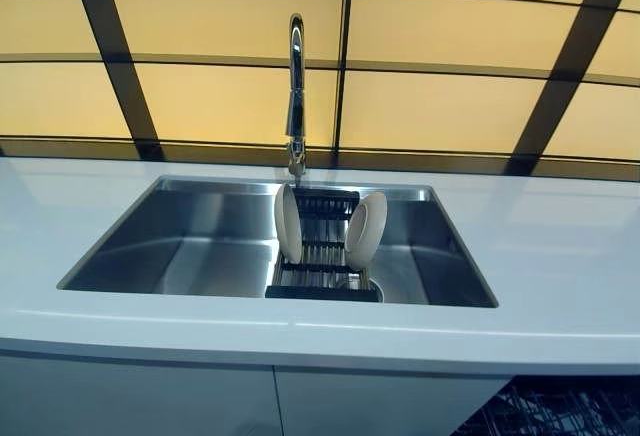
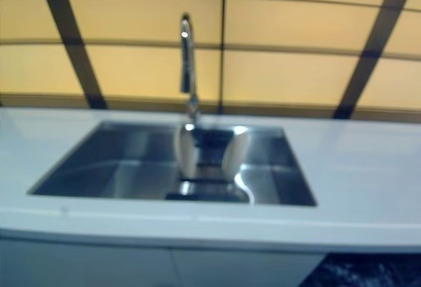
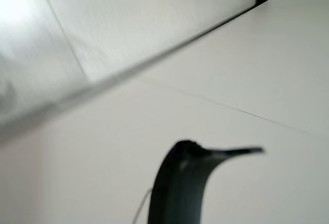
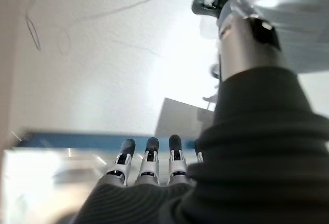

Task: Take plates into dishwasher

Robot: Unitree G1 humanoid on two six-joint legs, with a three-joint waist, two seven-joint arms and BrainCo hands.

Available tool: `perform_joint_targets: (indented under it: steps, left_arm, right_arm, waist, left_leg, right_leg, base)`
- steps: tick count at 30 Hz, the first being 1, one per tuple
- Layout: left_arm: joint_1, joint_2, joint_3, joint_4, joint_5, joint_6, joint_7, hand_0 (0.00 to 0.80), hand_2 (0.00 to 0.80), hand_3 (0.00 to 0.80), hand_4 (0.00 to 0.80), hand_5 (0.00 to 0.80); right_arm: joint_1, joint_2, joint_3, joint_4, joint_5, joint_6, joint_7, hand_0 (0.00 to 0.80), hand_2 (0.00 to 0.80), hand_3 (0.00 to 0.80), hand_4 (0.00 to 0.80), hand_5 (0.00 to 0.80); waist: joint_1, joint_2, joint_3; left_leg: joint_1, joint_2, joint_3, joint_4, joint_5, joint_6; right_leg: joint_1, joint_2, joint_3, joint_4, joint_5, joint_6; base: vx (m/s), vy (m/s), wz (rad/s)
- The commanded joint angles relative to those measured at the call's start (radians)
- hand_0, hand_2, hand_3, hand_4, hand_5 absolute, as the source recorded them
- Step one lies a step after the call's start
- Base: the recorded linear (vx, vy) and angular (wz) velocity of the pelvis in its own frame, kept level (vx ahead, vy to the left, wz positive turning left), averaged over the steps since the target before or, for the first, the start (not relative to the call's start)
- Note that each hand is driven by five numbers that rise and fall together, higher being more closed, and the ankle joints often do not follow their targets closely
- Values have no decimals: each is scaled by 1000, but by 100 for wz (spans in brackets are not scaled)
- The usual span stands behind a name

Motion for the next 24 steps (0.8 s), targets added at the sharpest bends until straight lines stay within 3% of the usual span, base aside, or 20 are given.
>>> perform_joint_targets:
  steps: [1, 16, 17, 19, 20, 22, 23, 24]
  left_arm:
    - [-56, -9, 12, 25, 37, -18, -2, 0, 0, 0, 0, 0]
    - [-49, -12, -8, 11, 32, -16, 13, 0, 0, 0, 0, 0]
    - [-49, -13, -10, 8, 21, -19, 28, 0, 0, 0, 0, 0]
    - [-54, -18, -11, 7, 30, -40, 45, 0, 0, 0, 0, 0]
    - [-61, -25, -13, 7, 0, -41, 42, 0, 0, 0, 0, 0]
    - [-70, -28, -11, -1, -23, -56, 57, 0, 0, 0, 0, 0]
    - [-73, -31, -3, -10, -3, -53, 54, 0, 0, 0, 0, 0]
    - [-77, -28, -4, -19, 6, -24, 38, 0, 0, 0, 0, 0]
  right_arm:
    - [-20, -28, 11, 14, -3, 12, -14, 0, 0, 0, 0, 0]
    - [-27, -25, 42, -7, -13, -1, 18, 0, 0, 0, 0, 0]
    - [-31, -29, 48, -7, -17, -5, 26, 0, 0, 0, 0, 0]
    - [-36, -38, 56, -11, -9, -13, 36, 0, 0, 0, 0, 0]
    - [-35, -44, 63, -32, 5, -7, 41, 0, 0, 0, 0, 0]
    - [-44, -52, 74, -40, 30, -8, 34, 0, 0, 0, 0, 0]
    - [-59, -61, 70, -30, 41, -23, 41, 0, 0, 0, 0, 0]
    - [-67, -65, 63, -40, 18, -18, 48, 0, 0, 0, 0, 0]
  waist:
    - [8, 13, 16]
    - [15, 6, 12]
    - [17, 3, 10]
    - [15, -24, 13]
    - [26, -28, 31]
    - [46, -16, 59]
    - [50, -12, 79]
    - [45, -2, 75]
  left_leg:
    - [-58, 5, 9, 33, -13, 6]
    - [-44, 16, 21, 55, -30, 4]
    - [-49, 19, 16, 81, -39, -1]
    - [-106, 9, 18, 308, -90, -10]
    - [-208, 10, 5, 455, -12, -45]
    - [-278, 29, 11, 407, 30, -70]
    - [-260, 33, 33, 347, -18, -48]
    - [-208, 24, 11, 239, -14, -36]
  right_leg:
    - [91, 19, 13, -50, -38, 85]
    - [128, 27, 7, -53, -64, 77]
    - [138, 31, 11, -55, -72, 68]
    - [139, 14, 8, -41, -91, 42]
    - [144, 13, -6, -30, -95, 26]
    - [156, 19, -1, -13, -104, 33]
    - [159, 6, 4, -2, -110, 44]
    - [152, 2, 0, -12, -98, 55]
  base:
    - [81, -45, -7]
    - [31, -34, -2]
    - [15, -37, 0]
    - [-17, -45, 3]
    - [-63, -10, 19]
    - [-55, 64, 26]
    - [-3, 204, 4]
    - [7, 207, -12]
